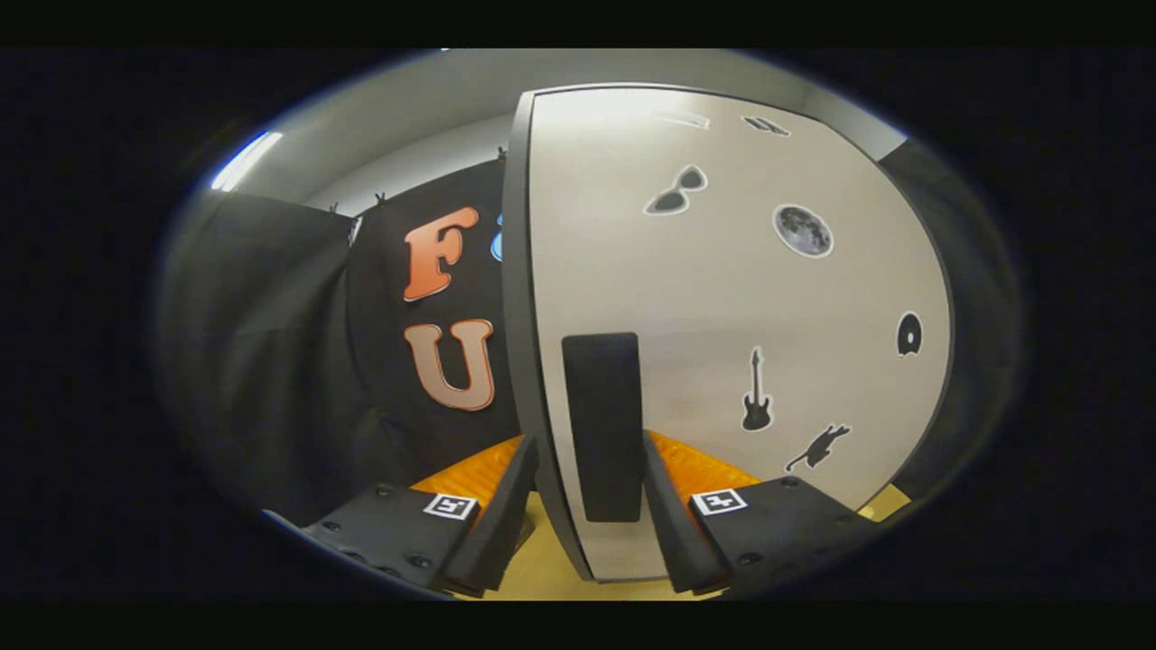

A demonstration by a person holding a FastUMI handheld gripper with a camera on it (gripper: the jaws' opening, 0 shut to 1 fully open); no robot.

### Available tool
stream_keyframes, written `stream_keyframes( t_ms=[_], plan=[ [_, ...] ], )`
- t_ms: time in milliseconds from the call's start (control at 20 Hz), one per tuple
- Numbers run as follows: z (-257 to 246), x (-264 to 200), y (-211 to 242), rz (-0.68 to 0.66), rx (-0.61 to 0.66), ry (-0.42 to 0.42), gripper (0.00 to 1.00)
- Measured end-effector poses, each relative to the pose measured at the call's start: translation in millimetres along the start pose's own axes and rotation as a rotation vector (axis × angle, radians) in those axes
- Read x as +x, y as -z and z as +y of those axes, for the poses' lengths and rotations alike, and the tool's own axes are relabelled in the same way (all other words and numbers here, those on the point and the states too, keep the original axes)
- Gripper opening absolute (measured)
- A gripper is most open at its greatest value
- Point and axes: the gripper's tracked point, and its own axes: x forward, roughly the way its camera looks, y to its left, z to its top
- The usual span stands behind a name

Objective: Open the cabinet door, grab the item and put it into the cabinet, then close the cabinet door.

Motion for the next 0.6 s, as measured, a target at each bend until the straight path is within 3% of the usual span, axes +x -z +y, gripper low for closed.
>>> stream_keyframes(
  t_ms=[200, 450, 600],
  plan=[
    [-9.9, 1.0, 0.0, -0.016, -0.035, 0.077, 0.51],
    [-9.7, -0.5, 2.6, 0.003, -0.069, 0.033, 0.32],
    [-8.6, -5.7, 3.0, 0.026, -0.047, -0.019, 0.32]
  ],
)
